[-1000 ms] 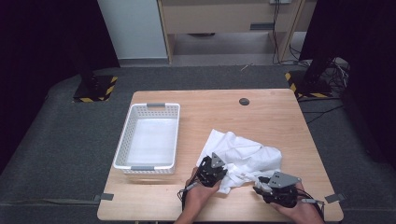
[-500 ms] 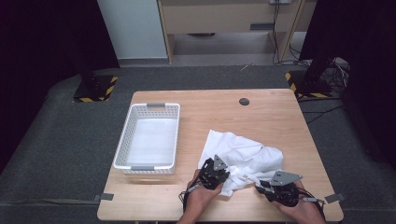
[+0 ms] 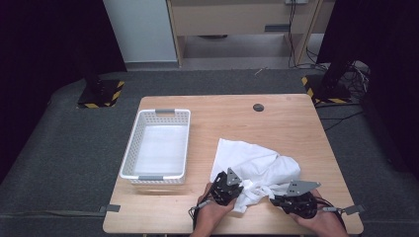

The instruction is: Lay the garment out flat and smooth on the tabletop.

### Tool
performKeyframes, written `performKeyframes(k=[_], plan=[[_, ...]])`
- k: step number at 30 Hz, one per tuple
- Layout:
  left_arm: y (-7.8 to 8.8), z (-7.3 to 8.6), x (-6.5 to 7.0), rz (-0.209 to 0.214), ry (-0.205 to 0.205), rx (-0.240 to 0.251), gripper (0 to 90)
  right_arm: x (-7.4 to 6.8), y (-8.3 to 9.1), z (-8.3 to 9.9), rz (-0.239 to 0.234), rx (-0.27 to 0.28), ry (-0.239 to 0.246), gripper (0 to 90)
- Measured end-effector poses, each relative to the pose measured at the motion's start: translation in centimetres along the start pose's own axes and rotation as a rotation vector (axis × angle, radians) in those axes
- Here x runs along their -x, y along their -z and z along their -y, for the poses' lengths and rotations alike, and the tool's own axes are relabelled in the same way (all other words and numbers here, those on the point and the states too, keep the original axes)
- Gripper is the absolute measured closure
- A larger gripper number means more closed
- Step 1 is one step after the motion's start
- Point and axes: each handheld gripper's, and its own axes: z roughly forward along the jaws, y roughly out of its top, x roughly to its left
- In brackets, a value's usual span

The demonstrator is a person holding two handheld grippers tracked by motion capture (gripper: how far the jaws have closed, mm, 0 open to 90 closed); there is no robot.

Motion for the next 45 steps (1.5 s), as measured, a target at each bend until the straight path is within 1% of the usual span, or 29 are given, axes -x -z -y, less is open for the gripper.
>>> performKeyframes(k=[3,5,9,12,13,17,19,21,23,25,26,29,32,35,36,37,38,40,41,43,44,45], plan=[[0.7,-0.1,0.2,0.007,-0.004,0.016,87.1,0.1,0.6,-0.3,-0.02,0.025,0.006,82.1],[1.5,-0.6,0.3,0.012,-0.005,0.048,87.1,0.3,1.1,-0.4,-0.021,0.05,0.0,82.1],[3.1,-1.5,0.6,0.016,-0.011,0.116,87.1,0.9,2.2,-0.4,-0.033,0.111,-0.037,82.1],[3.9,-1.8,0.6,0.004,-0.012,0.156,87.1,1.3,2.7,-0.4,-0.042,0.144,-0.064,82.1],[4.0,-1.9,0.5,-0.002,-0.006,0.171,87.1,1.4,2.8,-0.4,-0.045,0.152,-0.068,82.1],[4.6,-2.2,0.3,-0.026,0.004,0.21,87.1,1.6,3.1,-0.4,-0.052,0.177,-0.086,82.1],[4.9,-2.5,0.1,-0.041,0.005,0.23,87.1,1.5,3.3,-0.6,-0.065,0.191,-0.089,82.2],[5.1,-2.9,-0.1,-0.052,0.009,0.249,87.1,1.6,3.5,-0.7,-0.082,0.214,-0.097,82.2],[5.0,-3.5,-0.5,-0.061,0.016,0.256,87.1,1.8,3.7,-0.8,-0.093,0.245,-0.117,82.1],[4.5,-4.0,-1.0,-0.073,0.021,0.249,87.1,2.1,3.8,-0.8,-0.089,0.268,-0.14,82.2],[4.0,-4.2,-1.3,-0.084,0.017,0.235,87.1,2.3,3.7,-0.8,-0.08,0.272,-0.156,82.1],[2.2,-4.4,-2.2,-0.105,0.018,0.18,87.1,3.1,3.3,-0.5,-0.04,0.262,-0.209,82.1],[0.2,-4.4,-3.0,-0.119,0.017,0.112,87.0,3.7,2.9,-0.3,-0.01,0.242,-0.242,82.0],[-1.5,-4.2,-3.6,-0.126,0.023,0.062,87.0,3.9,2.4,-0.1,0.012,0.226,-0.24,80.7],[-1.5,-4.2,-3.6,-0.126,0.023,0.062,87.1,3.9,2.3,-0.1,0.026,0.222,-0.242,79.6],[-1.9,-4.1,-3.6,-0.134,0.019,0.045,87.1,3.9,2.3,-0.1,0.026,0.222,-0.242,79.6],[-2.3,-3.9,-3.8,-0.143,0.015,0.028,87.1,4.0,2.2,0.0,0.047,0.221,-0.246,77.8],[-2.8,-3.6,-4.2,-0.147,0.029,0.003,87.0,4.4,1.9,0.2,0.106,0.197,-0.241,74.5],[-3.0,-3.4,-4.4,-0.144,0.041,-0.001,87.0,4.5,1.8,0.4,0.13,0.186,-0.242,71.8],[-2.9,-3.2,-4.8,-0.126,0.067,0.013,87.0,4.8,1.7,0.7,0.16,0.174,-0.243,69.2],[-2.9,-3.2,-4.8,-0.121,0.066,0.014,87.0,5.0,1.6,0.9,0.185,0.165,-0.235,69.0],[-2.9,-3.2,-4.8,-0.121,0.066,0.014,87.0,5.0,1.6,0.9,0.185,0.165,-0.235,69.0]])
